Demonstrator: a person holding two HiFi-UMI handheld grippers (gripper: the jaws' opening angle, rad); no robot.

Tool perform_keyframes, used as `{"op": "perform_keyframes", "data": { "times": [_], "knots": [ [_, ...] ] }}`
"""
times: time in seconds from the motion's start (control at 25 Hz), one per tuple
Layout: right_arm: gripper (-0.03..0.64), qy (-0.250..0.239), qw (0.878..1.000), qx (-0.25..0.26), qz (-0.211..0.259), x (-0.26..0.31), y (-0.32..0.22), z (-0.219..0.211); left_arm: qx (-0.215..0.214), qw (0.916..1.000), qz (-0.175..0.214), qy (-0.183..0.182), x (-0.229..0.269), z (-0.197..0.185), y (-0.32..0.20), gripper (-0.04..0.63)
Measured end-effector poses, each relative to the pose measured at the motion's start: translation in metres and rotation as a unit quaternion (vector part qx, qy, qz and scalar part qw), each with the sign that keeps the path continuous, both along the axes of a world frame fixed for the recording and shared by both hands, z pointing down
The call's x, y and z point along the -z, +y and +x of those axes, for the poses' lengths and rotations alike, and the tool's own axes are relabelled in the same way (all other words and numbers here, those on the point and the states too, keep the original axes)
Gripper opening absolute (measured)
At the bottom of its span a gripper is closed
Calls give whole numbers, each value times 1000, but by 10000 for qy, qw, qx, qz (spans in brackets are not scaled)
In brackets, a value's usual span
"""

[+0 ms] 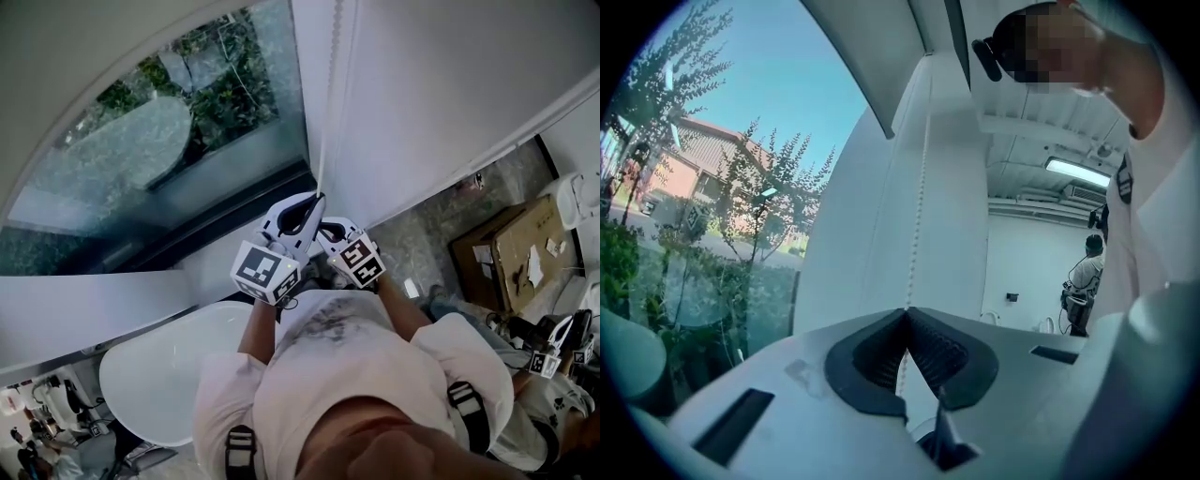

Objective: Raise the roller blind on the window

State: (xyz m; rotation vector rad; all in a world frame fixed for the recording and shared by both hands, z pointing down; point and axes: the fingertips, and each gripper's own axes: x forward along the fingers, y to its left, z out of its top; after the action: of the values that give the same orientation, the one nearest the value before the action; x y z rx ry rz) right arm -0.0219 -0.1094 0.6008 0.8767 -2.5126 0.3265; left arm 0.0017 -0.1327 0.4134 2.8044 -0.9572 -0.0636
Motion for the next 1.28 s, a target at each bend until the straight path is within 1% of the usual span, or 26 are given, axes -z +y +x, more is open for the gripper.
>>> {"op": "perform_keyframes", "data": {
  "times": [0.16,0.28,0.44,0.6,0.64,0.76,0.8,1.0,1.12,1.28],
  "knots": [
    [61,1,10000,-51,-62,-6,3,4,-4,10000,-61,36,-4,1,3,8],
    [61,-12,10000,-7,-19,-3,4,4,-9,10000,-52,79,-3,3,3,9],
    [63,44,9997,150,210,6,11,0,12,10000,-33,89,-2,4,2,9],
    [66,-164,9989,134,424,30,15,-3,60,9999,-16,79,-2,-3,0,9],
    [69,-223,9986,119,457,38,15,-2,72,9999,-17,83,-2,-4,-1,9],
    [129,-495,9969,63,606,74,16,4,95,9999,0,81,0,-2,-1,8],
    [133,-589,9958,23,701,89,15,7,99,9999,8,73,0,-2,-1,9],
    [133,-863,9881,-198,1260,159,6,18,118,9999,12,82,-1,-9,-4,9],
    [133,-1054,9786,-277,1743,200,5,22,123,9999,19,101,0,-9,-3,9],
    [133,-1218,9741,-335,1877,236,5,23,123,9999,30,112,-1,-11,-5,9]
  ]
}}
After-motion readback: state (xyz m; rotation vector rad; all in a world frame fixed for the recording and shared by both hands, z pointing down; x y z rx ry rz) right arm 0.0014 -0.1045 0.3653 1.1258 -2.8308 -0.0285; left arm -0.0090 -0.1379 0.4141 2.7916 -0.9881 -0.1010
